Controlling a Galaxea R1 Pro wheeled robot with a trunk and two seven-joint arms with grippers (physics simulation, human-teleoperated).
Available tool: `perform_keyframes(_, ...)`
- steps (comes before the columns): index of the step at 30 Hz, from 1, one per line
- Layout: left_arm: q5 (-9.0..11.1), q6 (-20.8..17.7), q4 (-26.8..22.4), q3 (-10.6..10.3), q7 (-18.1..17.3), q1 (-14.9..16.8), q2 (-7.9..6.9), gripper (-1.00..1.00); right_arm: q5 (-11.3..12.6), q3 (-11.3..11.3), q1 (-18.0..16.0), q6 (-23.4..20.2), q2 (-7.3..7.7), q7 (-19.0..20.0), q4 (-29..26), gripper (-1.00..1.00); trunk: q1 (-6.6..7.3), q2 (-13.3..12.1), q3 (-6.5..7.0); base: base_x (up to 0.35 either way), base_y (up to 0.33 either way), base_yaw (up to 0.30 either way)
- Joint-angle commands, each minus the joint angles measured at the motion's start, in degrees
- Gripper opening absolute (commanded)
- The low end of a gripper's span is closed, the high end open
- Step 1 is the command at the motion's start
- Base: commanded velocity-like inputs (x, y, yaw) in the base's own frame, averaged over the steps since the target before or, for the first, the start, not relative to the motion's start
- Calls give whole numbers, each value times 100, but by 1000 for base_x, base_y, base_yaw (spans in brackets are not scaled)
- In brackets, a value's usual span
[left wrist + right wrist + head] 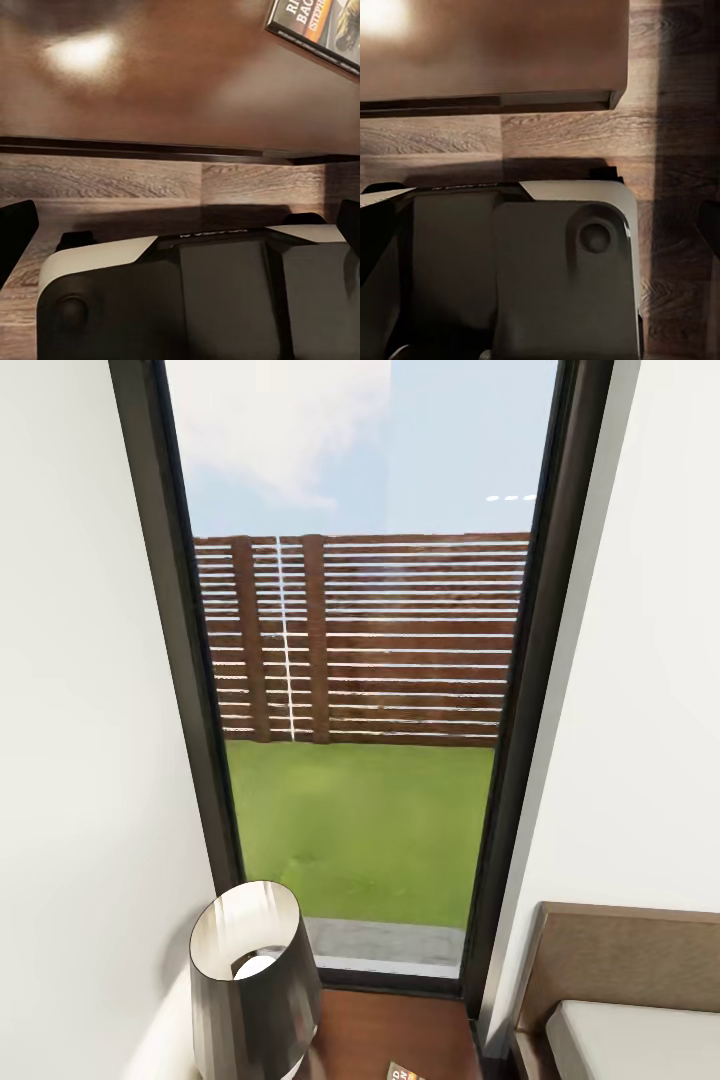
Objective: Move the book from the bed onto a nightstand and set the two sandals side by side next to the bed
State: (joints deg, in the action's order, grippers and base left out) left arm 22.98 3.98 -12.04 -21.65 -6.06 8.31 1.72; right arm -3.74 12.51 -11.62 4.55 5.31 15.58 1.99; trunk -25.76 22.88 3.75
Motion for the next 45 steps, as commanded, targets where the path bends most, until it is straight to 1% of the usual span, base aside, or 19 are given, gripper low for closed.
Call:
perform_keyframes(1,58,28,13,-41,-11,4,-2,100,-38,48,12,41,-11,-24,21,100,-2,4,-2,0,0,0)
perform_keyframes(9,58,48,16,-41,-10,0,-7,100,-39,49,93,59,-52,-142,21,100,-2,4,-2,0,0,0)
perform_keyframes(19,59,207,152,-41,-10,-4,-13,100,-40,49,230,70,-79,-173,21,100,-2,4,-2,0,0,0)
perform_keyframes(45,66,252,228,-33,-2,-4,-31,100,-18,51,278,64,-98,-178,21,100,-2,4,-2,0,0,0)
